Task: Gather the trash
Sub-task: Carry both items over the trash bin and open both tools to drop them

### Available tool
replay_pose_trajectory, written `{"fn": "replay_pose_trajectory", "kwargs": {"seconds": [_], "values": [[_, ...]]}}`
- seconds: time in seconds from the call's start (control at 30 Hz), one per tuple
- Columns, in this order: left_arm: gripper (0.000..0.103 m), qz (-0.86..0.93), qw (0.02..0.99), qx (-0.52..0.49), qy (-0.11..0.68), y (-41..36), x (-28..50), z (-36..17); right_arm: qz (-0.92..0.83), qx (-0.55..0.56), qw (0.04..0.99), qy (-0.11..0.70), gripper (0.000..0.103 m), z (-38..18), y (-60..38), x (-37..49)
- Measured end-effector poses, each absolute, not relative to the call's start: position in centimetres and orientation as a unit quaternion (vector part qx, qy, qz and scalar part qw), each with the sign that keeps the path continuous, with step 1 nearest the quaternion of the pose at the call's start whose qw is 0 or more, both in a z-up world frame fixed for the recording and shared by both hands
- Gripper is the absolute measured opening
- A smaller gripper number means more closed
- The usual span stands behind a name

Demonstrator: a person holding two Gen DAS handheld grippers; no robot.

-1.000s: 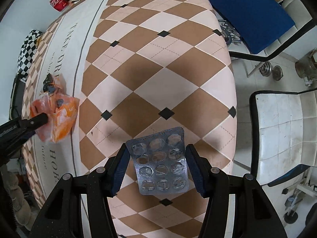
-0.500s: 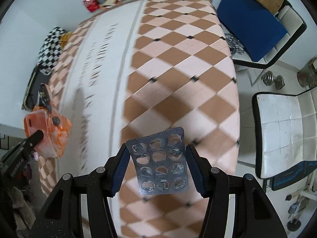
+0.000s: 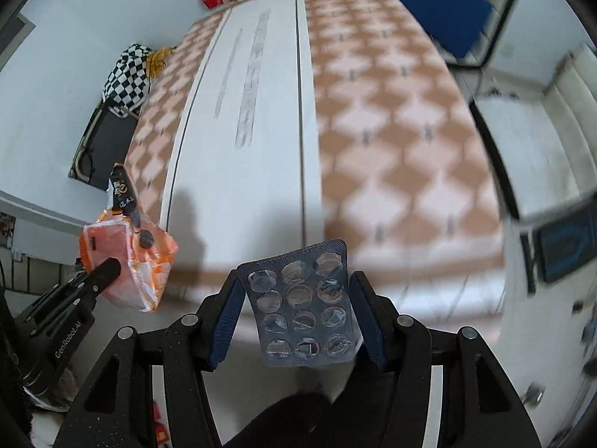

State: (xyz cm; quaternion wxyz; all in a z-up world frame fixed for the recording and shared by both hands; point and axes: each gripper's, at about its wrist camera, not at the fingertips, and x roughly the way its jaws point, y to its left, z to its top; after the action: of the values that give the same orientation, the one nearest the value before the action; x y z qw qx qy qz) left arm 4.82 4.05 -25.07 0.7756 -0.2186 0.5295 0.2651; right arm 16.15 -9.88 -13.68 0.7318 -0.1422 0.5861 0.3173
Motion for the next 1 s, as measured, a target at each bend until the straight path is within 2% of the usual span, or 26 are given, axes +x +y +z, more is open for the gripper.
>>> {"fn": "replay_pose_trajectory", "kwargs": {"seconds": [0.23,0.37,0.53,0.73,0.87,1.0], "values": [[0.006,0.212,0.739,-0.259,0.585,-0.6,-1.0,-31.1,0.276,-0.134,0.708,0.636,0.060,-19.9,-16.2,6.5],[0.006,0.185,0.704,-0.290,0.621,-2.3,-1.9,-37.5,0.249,-0.132,0.689,0.668,0.060,-25.3,-19.2,4.5],[0.006,0.159,0.650,-0.354,0.654,-2.7,-0.4,-49.3,0.218,-0.124,0.672,0.697,0.060,-34.1,-21.9,4.5],[0.007,0.146,0.622,-0.371,0.674,-3.2,3.0,-61.4,0.187,-0.108,0.661,0.719,0.060,-45.8,-23.5,7.6],[0.007,0.136,0.612,-0.360,0.691,-4.2,4.6,-67.6,0.178,-0.103,0.650,0.731,0.060,-53.0,-23.1,9.5],[0.009,0.135,0.605,-0.357,0.699,-5.2,5.5,-71.3,0.171,-0.104,0.640,0.741,0.060,-59.1,-23.0,10.7]]}}
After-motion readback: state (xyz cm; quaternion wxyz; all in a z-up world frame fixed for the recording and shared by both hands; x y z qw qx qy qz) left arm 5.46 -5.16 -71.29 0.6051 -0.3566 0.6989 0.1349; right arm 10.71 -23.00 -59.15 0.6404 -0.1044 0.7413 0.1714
